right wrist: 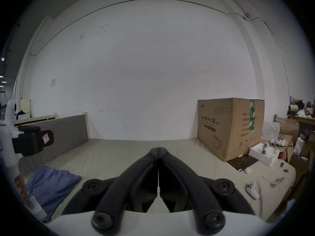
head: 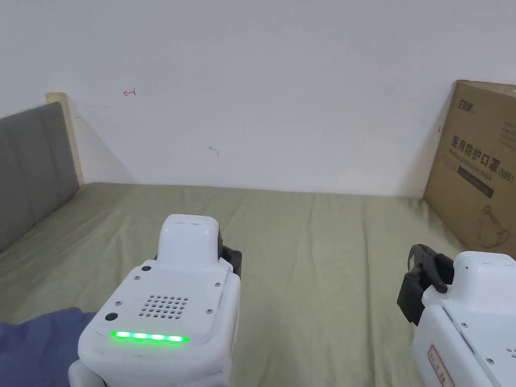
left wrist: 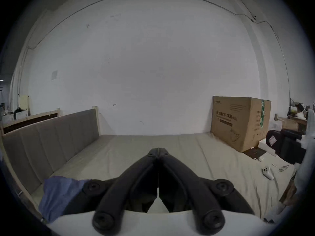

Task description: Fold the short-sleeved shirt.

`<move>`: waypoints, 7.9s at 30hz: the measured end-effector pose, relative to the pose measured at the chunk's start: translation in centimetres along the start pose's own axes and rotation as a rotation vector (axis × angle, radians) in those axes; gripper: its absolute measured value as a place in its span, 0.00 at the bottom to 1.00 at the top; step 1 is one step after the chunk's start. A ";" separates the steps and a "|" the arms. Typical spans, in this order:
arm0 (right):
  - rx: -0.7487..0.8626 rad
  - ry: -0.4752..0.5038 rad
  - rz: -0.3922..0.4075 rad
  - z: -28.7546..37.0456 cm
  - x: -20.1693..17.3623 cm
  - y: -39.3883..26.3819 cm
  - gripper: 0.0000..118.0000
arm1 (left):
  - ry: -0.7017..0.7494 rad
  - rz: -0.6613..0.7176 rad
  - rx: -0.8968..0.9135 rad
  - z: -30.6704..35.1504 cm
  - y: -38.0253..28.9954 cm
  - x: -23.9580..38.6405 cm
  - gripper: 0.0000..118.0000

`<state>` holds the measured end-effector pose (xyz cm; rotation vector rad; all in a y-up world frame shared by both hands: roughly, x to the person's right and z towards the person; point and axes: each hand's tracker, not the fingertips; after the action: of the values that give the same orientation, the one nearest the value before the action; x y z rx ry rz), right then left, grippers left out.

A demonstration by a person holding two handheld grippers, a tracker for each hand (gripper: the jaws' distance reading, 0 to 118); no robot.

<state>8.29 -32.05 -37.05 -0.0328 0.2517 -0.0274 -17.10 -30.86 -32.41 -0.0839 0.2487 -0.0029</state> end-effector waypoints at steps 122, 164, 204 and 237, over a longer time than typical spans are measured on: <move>-0.314 0.070 -0.152 -0.5 7.0 -4.8 0.00 | -0.015 0.294 -0.401 -2.3 -6.4 -12.1 0.00; -1.113 0.157 -0.017 -28.0 8.3 -19.1 0.06 | -0.192 0.235 -0.789 -13.7 -17.2 -13.6 0.05; -0.226 0.046 0.063 -31.6 8.8 25.9 0.05 | -0.027 0.055 -0.125 -26.5 19.4 -12.5 0.05; -1.306 0.183 -0.054 -4.8 15.8 -18.7 0.05 | -0.278 0.114 -1.248 -6.9 -19.5 -13.7 0.05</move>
<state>21.92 -51.37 -44.98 -1.3410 0.4158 0.0846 -31.88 -50.70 -34.06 -1.3028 -0.0567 0.2781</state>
